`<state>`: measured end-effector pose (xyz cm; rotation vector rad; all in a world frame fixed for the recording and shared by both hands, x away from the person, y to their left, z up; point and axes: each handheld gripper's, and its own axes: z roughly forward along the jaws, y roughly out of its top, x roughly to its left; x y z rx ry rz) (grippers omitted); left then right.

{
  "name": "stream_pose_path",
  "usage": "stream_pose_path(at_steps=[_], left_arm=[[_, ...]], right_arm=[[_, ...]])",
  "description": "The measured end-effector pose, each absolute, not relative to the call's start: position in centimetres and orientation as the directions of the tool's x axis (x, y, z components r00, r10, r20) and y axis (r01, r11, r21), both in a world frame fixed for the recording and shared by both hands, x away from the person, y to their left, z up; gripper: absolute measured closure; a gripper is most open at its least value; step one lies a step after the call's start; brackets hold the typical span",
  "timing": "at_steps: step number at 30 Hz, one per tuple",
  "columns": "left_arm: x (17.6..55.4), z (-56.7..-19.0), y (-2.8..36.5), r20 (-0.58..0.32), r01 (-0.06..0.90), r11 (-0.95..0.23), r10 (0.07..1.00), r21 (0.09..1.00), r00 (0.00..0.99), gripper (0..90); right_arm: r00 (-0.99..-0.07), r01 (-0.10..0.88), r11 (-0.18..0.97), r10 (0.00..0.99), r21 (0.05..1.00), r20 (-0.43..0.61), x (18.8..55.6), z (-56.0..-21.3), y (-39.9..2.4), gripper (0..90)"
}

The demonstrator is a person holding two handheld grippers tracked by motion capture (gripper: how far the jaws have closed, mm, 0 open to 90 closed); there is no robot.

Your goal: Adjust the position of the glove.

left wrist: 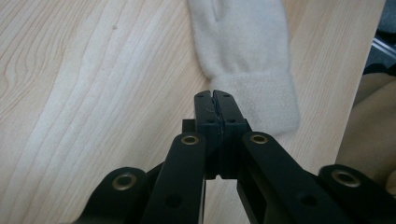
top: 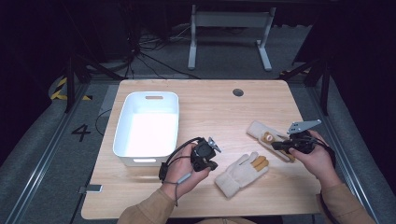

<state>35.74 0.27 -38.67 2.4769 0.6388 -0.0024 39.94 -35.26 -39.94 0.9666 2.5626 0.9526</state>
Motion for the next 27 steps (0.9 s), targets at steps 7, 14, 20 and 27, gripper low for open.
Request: stream_pose_path(at_steps=[7, 14, 20, 27], left_arm=[[35.0, -37.9, -0.4, -0.144, 0.400, -0.718, 0.393, 0.570, 0.908, 90.0], [33.7, -37.8, -2.3, -0.158, 0.312, -0.747, 0.273, 0.587, 0.949, 90.0], [32.9, -38.0, -3.8, -0.185, 0.264, -0.765, 0.191, 0.588, 0.964, 90.0], [32.8, -39.9, -5.6, -0.226, 0.228, -0.791, 0.117, 0.568, 0.967, 90.0]], right_arm=[[-0.749, 0.505, 0.562, 0.663, 0.655, 0.009, 39.8, -40.0, -35.5, 90.0], [-0.746, 0.510, 0.560, 0.666, 0.653, 0.011, 39.6, -40.1, -35.7, 90.0], [-0.739, 0.517, 0.553, 0.674, 0.653, 0.015, 39.3, -40.2, -36.0, 90.0], [-0.739, 0.519, 0.556, 0.673, 0.649, 0.015, 39.1, -40.4, -35.9, 89.6]])
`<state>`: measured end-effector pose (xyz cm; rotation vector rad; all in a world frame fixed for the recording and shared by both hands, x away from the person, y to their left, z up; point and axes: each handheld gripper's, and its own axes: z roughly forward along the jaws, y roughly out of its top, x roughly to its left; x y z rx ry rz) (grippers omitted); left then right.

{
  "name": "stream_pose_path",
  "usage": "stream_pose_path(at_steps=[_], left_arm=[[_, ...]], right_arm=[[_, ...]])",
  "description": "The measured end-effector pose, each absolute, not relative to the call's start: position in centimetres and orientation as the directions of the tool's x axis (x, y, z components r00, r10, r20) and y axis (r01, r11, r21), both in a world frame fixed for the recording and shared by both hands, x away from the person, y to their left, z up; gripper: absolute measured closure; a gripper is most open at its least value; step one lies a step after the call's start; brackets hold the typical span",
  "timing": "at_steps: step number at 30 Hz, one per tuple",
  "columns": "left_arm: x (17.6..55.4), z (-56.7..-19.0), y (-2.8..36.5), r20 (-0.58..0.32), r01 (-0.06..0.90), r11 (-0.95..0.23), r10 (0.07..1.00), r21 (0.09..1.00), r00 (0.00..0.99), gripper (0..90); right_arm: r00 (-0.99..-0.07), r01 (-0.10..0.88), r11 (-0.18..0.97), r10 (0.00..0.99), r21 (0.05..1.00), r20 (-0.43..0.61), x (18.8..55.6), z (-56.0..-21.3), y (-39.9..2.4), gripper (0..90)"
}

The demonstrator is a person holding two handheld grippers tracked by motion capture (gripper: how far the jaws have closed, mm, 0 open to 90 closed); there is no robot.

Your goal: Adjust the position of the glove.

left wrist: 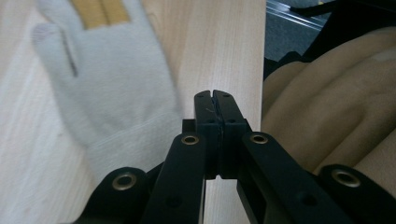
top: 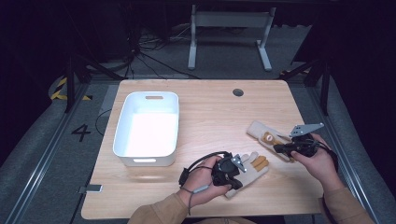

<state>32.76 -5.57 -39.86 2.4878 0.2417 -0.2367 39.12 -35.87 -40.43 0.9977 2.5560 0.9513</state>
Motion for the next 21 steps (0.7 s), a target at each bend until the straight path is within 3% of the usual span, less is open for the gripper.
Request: stream_pose_path(at_steps=[5, 21], left_arm=[[32.7, -41.2, -6.4, -0.234, 0.205, -0.805, 0.084, 0.558, 0.969, 90.0], [32.4, -44.1, -7.9, -0.244, 0.215, -0.842, 0.103, 0.495, 0.964, 90.0]], right_arm=[[-0.738, 0.522, 0.552, 0.674, 0.650, 0.019, 39.2, -40.5, -36.0, 89.6], [-0.746, 0.516, 0.559, 0.665, 0.649, 0.020, 39.2, -40.7, -35.8, 88.9]])
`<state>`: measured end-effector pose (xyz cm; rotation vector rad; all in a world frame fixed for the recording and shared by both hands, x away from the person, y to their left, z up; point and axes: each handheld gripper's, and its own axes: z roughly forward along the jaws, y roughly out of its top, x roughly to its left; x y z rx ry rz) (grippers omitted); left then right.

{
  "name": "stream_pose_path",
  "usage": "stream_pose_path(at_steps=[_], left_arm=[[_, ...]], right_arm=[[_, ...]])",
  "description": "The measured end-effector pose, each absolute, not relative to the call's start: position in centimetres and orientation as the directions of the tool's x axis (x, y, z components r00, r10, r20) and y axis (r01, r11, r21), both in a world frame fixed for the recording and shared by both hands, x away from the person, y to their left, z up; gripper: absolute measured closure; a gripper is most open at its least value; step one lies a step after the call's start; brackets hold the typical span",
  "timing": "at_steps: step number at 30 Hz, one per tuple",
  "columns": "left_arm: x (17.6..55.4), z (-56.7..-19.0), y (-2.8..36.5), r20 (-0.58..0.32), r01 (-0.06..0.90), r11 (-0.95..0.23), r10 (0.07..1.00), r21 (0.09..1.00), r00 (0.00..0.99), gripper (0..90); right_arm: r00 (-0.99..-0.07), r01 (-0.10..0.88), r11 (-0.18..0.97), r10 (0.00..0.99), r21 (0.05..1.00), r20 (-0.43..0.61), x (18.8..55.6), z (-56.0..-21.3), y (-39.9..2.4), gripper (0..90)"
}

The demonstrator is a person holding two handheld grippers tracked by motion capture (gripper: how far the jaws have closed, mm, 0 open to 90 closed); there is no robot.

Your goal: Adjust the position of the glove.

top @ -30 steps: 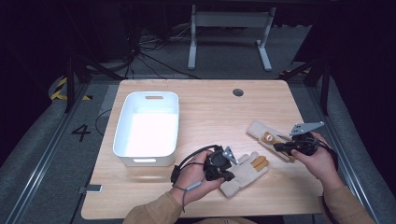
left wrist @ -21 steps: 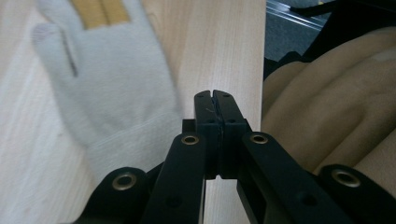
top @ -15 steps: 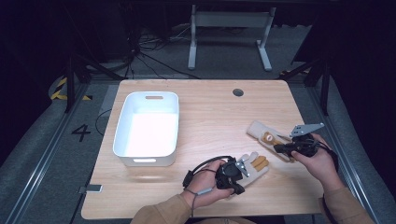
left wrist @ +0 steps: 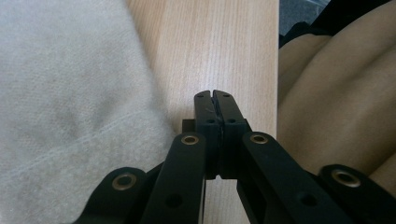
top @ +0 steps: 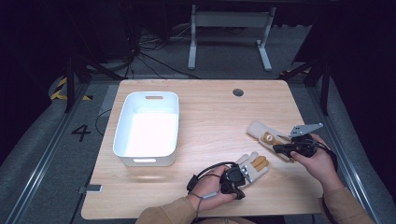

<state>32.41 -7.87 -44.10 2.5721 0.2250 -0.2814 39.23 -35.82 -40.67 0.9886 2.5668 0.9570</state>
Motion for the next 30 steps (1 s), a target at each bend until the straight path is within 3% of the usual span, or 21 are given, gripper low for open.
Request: stream_pose_path(at_steps=[13, 30], left_arm=[[33.4, -44.0, -6.9, -0.180, 0.242, -0.848, 0.177, 0.471, 0.968, 90.0], [35.2, -44.1, -5.2, -0.168, 0.300, -0.823, 0.249, 0.482, 0.954, 90.0]], right_arm=[[-0.747, 0.515, 0.559, 0.664, 0.650, 0.022, 39.2, -40.7, -35.8, 88.4], [-0.746, 0.516, 0.556, 0.665, 0.652, 0.023, 39.3, -40.7, -36.0, 88.1]])
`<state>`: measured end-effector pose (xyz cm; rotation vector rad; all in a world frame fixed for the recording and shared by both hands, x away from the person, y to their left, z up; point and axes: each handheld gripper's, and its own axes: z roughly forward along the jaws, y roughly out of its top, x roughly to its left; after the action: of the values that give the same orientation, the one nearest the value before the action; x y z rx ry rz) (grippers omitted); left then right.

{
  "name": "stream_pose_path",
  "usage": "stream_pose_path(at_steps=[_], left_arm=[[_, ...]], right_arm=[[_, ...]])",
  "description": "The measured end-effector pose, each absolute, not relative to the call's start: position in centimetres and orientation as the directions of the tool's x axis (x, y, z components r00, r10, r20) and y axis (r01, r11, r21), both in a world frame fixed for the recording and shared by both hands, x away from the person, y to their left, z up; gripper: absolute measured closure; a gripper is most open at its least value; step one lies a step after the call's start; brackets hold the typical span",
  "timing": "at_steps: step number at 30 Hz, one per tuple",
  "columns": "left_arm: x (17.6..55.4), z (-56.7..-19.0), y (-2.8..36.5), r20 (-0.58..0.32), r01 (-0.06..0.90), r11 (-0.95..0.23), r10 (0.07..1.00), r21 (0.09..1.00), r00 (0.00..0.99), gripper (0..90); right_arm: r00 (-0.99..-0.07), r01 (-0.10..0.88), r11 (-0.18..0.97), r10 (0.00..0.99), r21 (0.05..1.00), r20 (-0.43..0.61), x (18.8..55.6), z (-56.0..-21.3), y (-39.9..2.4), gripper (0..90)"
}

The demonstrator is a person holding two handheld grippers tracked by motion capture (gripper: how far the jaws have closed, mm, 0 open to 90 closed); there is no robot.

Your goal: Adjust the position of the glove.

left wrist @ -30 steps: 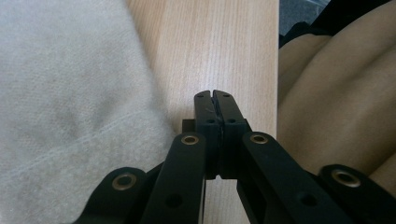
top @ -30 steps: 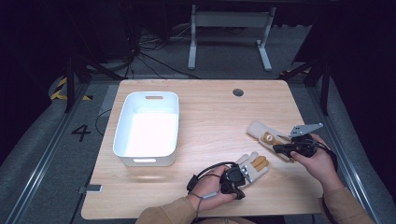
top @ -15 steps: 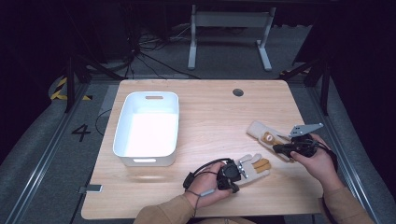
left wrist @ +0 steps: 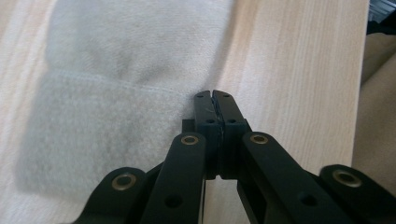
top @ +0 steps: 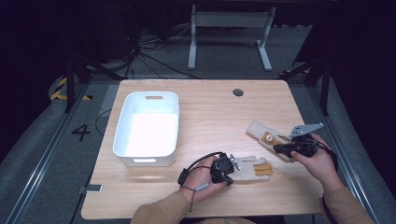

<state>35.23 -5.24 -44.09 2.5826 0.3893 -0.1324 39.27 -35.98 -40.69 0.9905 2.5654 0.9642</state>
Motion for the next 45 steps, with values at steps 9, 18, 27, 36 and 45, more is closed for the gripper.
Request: stream_pose_path(at_steps=[9, 18, 27, 36, 45], left_arm=[[35.9, -43.9, -4.6, -0.176, 0.322, -0.810, 0.270, 0.491, 0.947, 88.5], [36.1, -41.2, -2.7, -0.173, 0.354, -0.757, 0.311, 0.550, 0.934, 76.6], [37.5, -39.8, 0.4, -0.194, 0.453, -0.695, 0.421, 0.558, 0.886, 73.7], [38.4, -39.7, 2.5, -0.194, 0.504, -0.660, 0.486, 0.557, 0.852, 72.0], [38.9, -40.0, 3.2, -0.197, 0.527, -0.644, 0.513, 0.555, 0.835, 71.4]], right_arm=[[-0.741, 0.514, 0.548, 0.671, 0.660, 0.021, 39.3, -40.6, -36.1, 87.6], [-0.687, 0.491, 0.475, 0.726, 0.731, -0.010, 39.6, -40.5, -36.5, 67.3], [-0.657, 0.487, 0.475, 0.752, 0.732, -0.051, 40.8, -41.7, -36.3, 53.6], [-0.630, 0.528, 0.473, 0.775, 0.705, -0.048, 42.2, -43.6, -36.6, 48.5], [-0.616, 0.567, 0.470, 0.787, 0.677, -0.030, 42.9, -45.0, -36.7, 52.3]])
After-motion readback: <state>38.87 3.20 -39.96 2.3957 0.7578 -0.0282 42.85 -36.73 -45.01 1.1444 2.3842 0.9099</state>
